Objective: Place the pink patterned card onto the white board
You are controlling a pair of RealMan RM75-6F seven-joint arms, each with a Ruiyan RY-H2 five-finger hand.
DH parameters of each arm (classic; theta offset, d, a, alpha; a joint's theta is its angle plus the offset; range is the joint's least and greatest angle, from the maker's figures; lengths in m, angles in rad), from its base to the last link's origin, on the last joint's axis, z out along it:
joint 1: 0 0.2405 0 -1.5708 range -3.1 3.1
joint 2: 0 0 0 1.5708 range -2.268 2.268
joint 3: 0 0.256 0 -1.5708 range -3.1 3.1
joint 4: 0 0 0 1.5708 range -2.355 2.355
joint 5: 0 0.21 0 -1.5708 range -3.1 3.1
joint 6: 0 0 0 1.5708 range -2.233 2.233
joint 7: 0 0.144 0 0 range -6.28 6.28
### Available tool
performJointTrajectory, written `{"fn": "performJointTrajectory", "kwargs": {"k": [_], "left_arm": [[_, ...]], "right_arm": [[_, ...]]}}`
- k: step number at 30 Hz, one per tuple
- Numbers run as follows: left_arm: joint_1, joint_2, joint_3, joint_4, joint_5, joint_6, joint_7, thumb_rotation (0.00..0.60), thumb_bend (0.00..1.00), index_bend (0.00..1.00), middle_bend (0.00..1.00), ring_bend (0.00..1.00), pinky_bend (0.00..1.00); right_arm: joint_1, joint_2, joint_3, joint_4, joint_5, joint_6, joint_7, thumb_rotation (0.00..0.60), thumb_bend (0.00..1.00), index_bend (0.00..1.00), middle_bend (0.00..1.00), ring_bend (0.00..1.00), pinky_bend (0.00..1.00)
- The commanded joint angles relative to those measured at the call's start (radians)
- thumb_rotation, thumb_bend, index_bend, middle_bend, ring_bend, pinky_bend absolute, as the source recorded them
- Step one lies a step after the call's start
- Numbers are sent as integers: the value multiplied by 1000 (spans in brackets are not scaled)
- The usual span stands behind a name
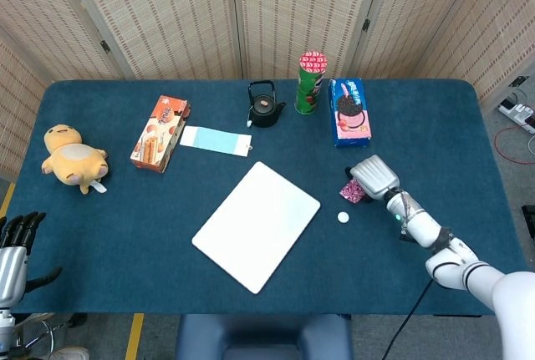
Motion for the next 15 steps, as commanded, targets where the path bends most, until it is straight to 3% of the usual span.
{"fn": "performJointTrajectory", "kwargs": {"k": [1,9,15], "left_arm": [[-1,1,-1,-3,1,1,1,600,155,136,156,125,52],[2,1,0,-5,5,7,1,600,155,135,156,125,52],[8,2,2,0,6,14,-11,600,155,134,156,125,52]], "right_arm": [[9,77,29,-128,-2,46,-15,593,205,498,782,981,804],[52,97,50,-324,-5,23,-96,593,205,498,782,982,804],[92,32,75,-354,30,-26,-136,593,204,477,782,983,804]]}}
